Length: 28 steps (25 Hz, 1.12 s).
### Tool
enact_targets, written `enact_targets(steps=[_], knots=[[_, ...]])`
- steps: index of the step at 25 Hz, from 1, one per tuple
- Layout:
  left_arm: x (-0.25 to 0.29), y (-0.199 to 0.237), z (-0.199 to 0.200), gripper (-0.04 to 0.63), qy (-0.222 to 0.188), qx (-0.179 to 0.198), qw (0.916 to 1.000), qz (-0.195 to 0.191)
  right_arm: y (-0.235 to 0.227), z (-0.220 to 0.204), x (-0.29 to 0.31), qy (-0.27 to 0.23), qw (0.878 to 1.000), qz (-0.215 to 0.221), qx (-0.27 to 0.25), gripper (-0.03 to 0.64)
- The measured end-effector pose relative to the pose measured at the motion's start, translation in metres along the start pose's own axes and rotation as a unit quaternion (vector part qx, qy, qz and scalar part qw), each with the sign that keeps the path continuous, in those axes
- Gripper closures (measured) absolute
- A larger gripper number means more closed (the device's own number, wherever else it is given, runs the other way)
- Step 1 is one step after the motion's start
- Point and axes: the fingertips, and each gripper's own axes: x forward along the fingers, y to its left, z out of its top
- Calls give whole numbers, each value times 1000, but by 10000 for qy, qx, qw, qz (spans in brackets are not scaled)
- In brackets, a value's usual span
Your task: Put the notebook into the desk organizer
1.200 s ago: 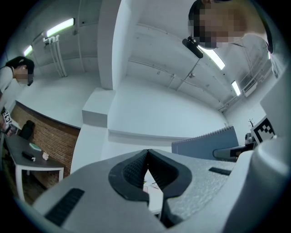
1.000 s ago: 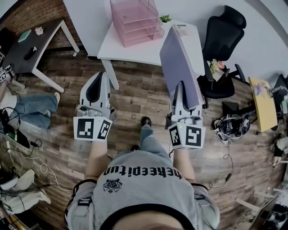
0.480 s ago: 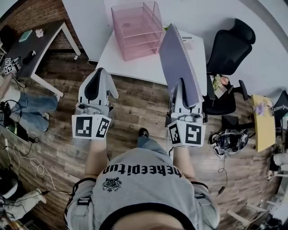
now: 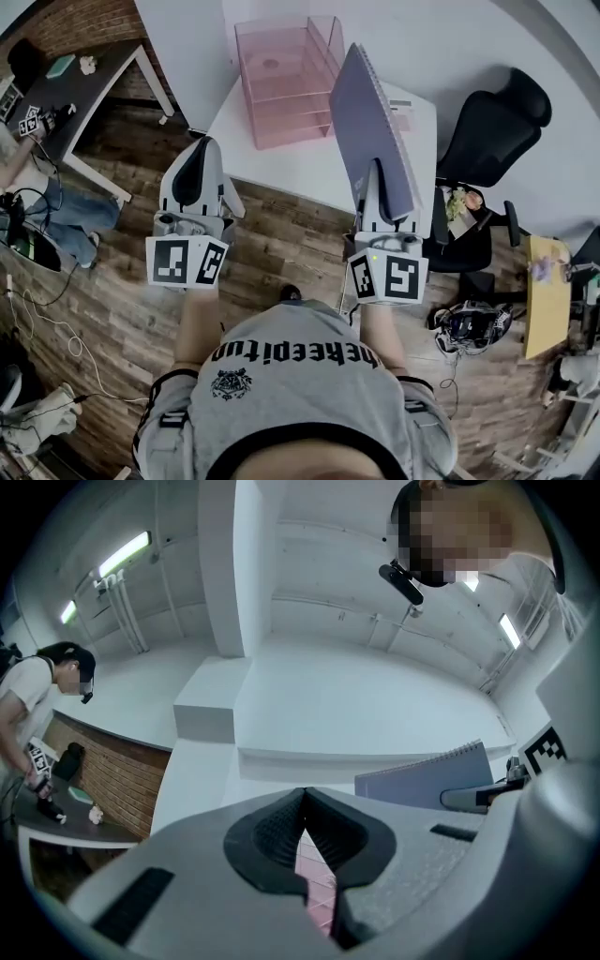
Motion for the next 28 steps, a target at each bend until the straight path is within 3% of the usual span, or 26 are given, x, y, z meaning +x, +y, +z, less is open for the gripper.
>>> enact_targets(steps=[9,16,25,28], knots=[[42,2,-21,591,51,127,9998,176,-25,-17,52,-17,9990,387,-228,586],[57,10,-33,591,177,147,9994,243,-23,-28,72,35,9943,665,-834,586],[72,23,-52,592,281,118,9993,222,-4,-50,81,119,9809,1134,-1578,586],[75,27,-57,592,326,100,9992,214,2,-66,77,388,9682,1400,-2035,586]])
